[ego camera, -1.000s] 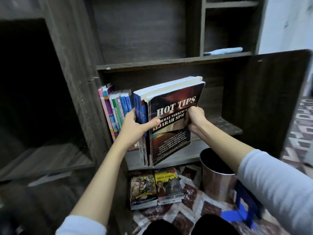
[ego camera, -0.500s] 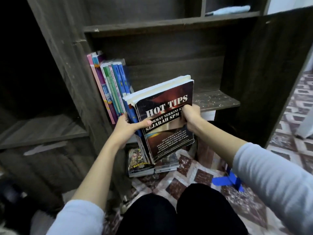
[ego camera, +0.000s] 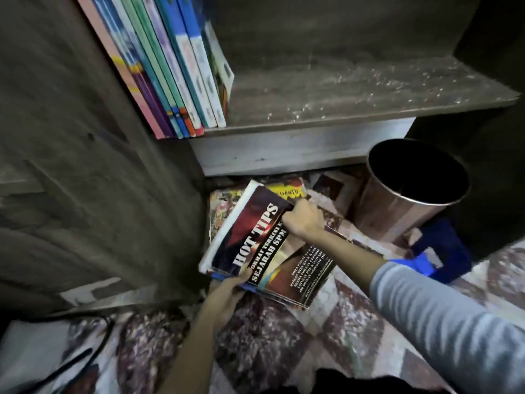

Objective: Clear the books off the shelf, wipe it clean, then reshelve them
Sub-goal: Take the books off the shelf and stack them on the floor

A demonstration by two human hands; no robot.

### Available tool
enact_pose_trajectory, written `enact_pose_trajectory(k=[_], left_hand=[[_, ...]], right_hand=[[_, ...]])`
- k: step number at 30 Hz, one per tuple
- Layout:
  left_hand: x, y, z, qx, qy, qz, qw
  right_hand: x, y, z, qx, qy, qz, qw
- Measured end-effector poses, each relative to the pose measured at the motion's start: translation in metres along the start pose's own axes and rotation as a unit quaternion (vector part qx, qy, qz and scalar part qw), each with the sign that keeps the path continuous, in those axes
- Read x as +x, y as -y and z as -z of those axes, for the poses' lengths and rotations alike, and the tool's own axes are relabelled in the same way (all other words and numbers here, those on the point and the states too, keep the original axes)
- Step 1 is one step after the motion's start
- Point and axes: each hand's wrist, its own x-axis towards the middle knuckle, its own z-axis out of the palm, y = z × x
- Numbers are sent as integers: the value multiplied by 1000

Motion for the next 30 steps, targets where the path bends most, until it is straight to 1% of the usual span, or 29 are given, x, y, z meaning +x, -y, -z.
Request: enact_pose_trajectory(k=[3,5,9,11,14,17,19,22,26,30], left_hand=[[18,36,13,-86,-22,61,994],[24,54,17,-133,-52,90,986],[36,83,26,-212,-136,139,958],[42,93,28,-237,-160,145,947],[51,99,27,-245,-188,150,939],[60,99,27,-241,-206,150,936],[63,98,26,-241,-213,148,935],[64,99,26,-222,-227,149,936],[63,98,19,-179,-274,154,932],[59,101,18,-157,-304,156,927]], right_hand=[[13,-3,-38,-92,60,47,993],[20,-3,-60,-143,107,87,980],[31,2,-104,-204,177,158,950],[34,4,-122,-229,207,178,934],[39,6,-143,-263,255,197,909],[47,8,-152,-273,292,190,897],[52,9,-154,-275,300,194,893],[53,5,-156,-274,285,222,892],[52,-2,-158,-279,260,239,893],[49,-7,-163,-315,236,277,877]])
